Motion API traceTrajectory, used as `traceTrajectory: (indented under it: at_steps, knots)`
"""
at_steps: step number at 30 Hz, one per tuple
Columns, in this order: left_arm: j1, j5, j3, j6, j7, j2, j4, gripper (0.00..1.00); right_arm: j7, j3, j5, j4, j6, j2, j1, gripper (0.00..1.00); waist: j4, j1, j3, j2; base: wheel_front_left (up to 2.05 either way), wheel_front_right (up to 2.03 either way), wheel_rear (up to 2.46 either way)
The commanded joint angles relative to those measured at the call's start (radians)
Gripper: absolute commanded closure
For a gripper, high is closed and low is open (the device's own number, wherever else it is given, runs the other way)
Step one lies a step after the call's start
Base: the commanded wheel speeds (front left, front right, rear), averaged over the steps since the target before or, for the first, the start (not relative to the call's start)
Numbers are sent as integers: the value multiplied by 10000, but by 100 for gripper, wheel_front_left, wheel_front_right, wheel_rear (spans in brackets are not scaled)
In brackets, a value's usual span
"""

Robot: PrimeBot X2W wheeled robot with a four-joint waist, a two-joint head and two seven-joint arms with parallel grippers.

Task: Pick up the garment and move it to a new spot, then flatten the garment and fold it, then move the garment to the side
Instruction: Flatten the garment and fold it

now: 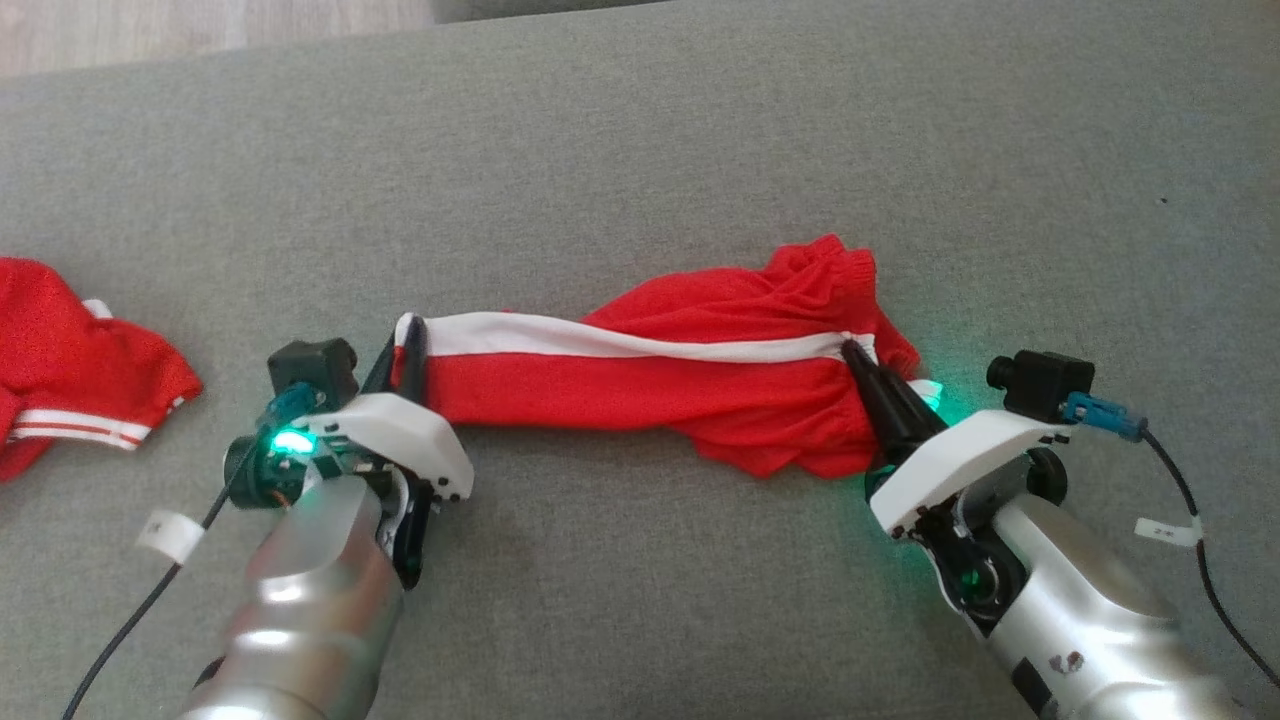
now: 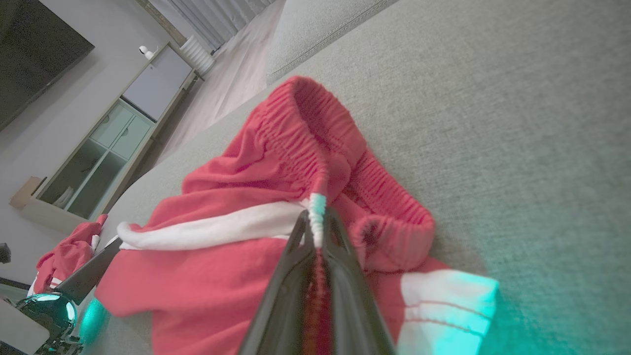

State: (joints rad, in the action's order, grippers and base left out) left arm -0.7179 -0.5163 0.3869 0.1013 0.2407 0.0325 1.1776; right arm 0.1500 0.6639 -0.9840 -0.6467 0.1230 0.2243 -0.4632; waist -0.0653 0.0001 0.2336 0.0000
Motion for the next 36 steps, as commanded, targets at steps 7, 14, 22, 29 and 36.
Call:
traceTrajectory:
  at_steps: [7,14,22,29,36]
  knots:
    - [-194,452,-411,-24,205,369,-2005,100,591,-210,-170,437,77,25,-334,100,224,-1,-244,0,0,0,0]
    - [49,1110,-1025,144,208,791,-5033,100,981,-802,-339,1432,77,339,-1116,100,478,-1,-1067,0,0,0,0]
    - [271,1095,-1315,280,209,1563,-7830,100,791,-1472,-801,2946,77,905,-1687,100,690,-1,-2447,0,0,0,0]
    - [329,548,-1294,289,-429,2245,-9544,100,-512,-2305,-1561,4517,77,1431,-1761,100,767,-1,-2720,0,0,0,0]
    - [185,225,-1566,-14,-1528,2628,-10282,100,-2101,-3128,-1441,4731,77,1526,-1903,100,733,-1,-2175,0,0,0,0]
